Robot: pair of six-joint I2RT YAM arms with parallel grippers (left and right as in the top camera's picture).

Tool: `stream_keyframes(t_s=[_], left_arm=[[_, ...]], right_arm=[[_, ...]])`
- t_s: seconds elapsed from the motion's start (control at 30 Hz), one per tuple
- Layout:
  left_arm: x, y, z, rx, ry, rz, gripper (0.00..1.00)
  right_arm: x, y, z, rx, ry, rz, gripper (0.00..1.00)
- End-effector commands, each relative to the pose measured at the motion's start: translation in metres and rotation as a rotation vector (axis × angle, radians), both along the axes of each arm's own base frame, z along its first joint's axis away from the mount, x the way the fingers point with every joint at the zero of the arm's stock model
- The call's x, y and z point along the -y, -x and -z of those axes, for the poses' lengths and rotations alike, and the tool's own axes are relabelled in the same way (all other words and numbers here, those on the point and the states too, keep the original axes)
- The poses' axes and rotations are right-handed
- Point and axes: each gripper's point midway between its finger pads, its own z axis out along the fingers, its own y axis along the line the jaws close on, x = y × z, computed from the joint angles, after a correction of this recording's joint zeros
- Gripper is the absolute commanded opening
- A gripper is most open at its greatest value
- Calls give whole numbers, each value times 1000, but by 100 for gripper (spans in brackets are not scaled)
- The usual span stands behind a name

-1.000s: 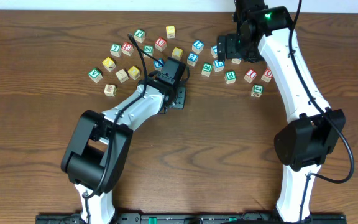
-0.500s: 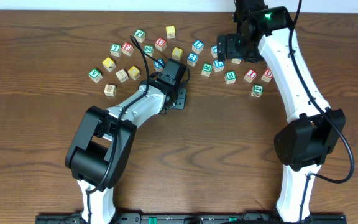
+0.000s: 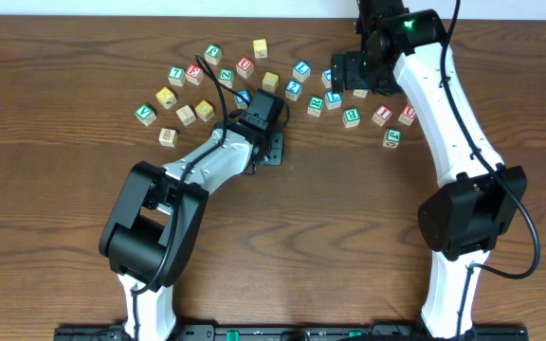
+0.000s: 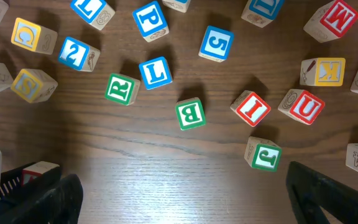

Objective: Spell out AI2
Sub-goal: 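Lift the red 'A' block and carry it toward table center, then lower the 'A' block onto the table and open the left gripper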

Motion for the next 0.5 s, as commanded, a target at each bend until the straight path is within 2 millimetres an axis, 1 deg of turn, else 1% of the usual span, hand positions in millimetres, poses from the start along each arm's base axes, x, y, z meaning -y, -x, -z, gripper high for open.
stream_keyframes(t_s=[0.0, 0.17, 0.37, 0.4, 0.43, 0.47], left_arm=[[-8, 5, 12, -32, -29, -22, 29], [-25, 0, 12, -5, -98, -111, 29], [-26, 0, 12, -2, -108, -114, 29], [-26, -1, 12, 1, -107, -114, 30], [-26, -1, 12, 1, -107, -114, 35], [-26, -1, 12, 1, -106, -114, 38]], right_arm=[[-2, 1, 0, 2, 14, -13, 99], [-2, 1, 0, 1, 14, -13, 99], [-2, 2, 0, -2, 15, -13, 99], [-2, 2, 0, -2, 15, -13, 99], [-2, 2, 0, -2, 15, -13, 99], [-2, 2, 0, -2, 15, -13, 99]])
